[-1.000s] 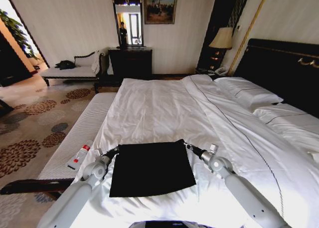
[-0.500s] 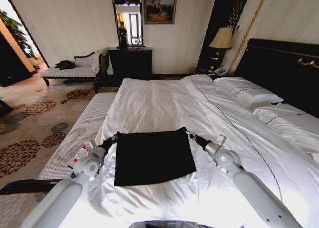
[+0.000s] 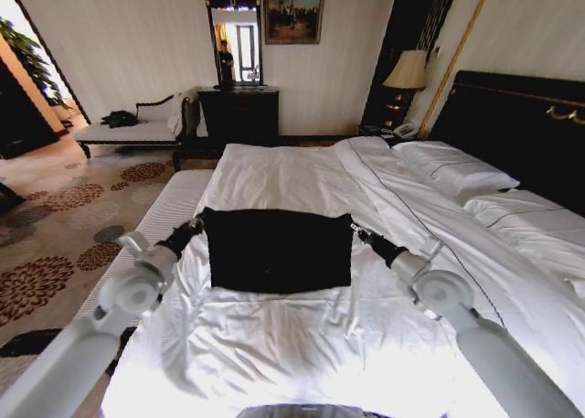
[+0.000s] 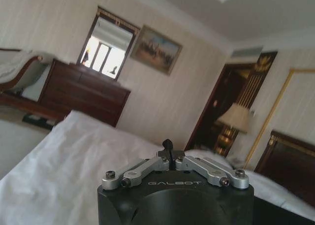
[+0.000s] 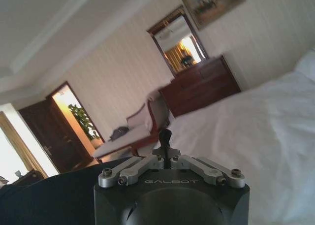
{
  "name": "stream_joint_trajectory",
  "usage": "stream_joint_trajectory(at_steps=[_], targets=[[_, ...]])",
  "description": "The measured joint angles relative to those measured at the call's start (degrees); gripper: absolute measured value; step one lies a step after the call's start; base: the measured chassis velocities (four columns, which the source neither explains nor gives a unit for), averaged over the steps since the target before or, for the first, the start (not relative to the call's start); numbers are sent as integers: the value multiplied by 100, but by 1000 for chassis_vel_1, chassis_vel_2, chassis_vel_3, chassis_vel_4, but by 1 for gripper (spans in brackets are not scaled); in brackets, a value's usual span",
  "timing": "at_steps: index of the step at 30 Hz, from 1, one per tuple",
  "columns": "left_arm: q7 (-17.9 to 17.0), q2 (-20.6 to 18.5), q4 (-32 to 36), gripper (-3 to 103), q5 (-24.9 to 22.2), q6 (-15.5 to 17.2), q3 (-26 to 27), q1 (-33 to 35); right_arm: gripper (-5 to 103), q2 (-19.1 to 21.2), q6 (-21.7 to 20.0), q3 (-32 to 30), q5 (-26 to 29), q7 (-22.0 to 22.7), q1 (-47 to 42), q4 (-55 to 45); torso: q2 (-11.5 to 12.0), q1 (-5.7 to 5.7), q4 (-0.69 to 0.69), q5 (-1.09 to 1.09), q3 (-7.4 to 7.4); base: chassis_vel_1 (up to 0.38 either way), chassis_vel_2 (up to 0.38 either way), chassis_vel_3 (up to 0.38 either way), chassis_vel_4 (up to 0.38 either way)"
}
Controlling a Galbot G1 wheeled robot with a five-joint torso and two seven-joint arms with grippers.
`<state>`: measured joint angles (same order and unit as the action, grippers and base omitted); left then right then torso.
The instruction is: Fold the clothes on the bed.
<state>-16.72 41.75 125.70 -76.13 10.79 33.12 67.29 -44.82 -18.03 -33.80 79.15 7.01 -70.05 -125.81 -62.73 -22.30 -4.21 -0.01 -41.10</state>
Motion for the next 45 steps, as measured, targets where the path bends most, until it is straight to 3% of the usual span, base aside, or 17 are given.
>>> stream_joint_trajectory(at_steps=[13, 20, 23, 26, 29, 31, 38, 39, 41, 44, 45], targets=[[32, -97, 676, 0, -367, -94, 1394, 909, 1, -83, -73, -496, 80, 510, -532, -768, 0, 0, 0, 1, 0, 0, 0, 0, 0], [160, 331, 1187, 0, -46, -78, 1687, 2065, 1, -250, -202, -766, 85, 889, -1217, -1486, 0, 0, 1, 0, 0, 0, 0, 0, 0], [159, 444, 1313, 0, -20, -67, 1799, 2311, 1, -295, -235, -841, 88, 973, -1410, -1688, 0, 0, 0, 0, 0, 0, 0, 0, 0], [211, 605, 1569, 0, -61, 2, 2076, 2974, 1, -365, -270, -977, 156, 1138, -1712, -1786, -1, 1, 1, 2, 0, 0, 0, 0, 0], [183, 682, 1613, 0, -32, 14, 2071, 3136, 1, -398, -276, -940, 313, 1302, -1703, -1787, -1, 2, 2, 2, 0, 0, 0, 0, 0], [137, 693, 1603, 0, -27, 15, 2005, 3090, 1, -405, -277, -888, 330, 1328, -1670, -1787, -1, 2, 2, 2, 1, 0, 0, 0, 0], [-392, 697, 987, 0, 119, 55, 843, 2098, 1, -422, -260, -184, 375, 1406, -1069, -1111, -1, 1, 1, 1, -1, 0, 0, 0, 0], [-567, 750, 6, 0, 166, 87, -195, 1104, 1, -385, -218, 224, 537, 1176, -560, -293, 0, 0, 2, 1, -2, 0, 0, 0, 0], [-585, 769, -222, 0, 176, 87, -415, 841, 1, -380, -200, 315, 514, 1054, -444, -91, 0, 0, 1, 0, -2, 0, 0, 0, 0], [-601, 880, -1064, 0, 335, 77, -1202, -157, 1, -425, -128, 706, 416, 822, 104, 587, 0, -1, -1, 1, -2, 0, 0, 0, 0], [-601, 880, -1064, 0, 335, 77, -1202, -157, 1, -425, -128, 706, 416, 822, 104, 587, 0, -1, -1, 1, -2, 0, 0, 0, 0]])
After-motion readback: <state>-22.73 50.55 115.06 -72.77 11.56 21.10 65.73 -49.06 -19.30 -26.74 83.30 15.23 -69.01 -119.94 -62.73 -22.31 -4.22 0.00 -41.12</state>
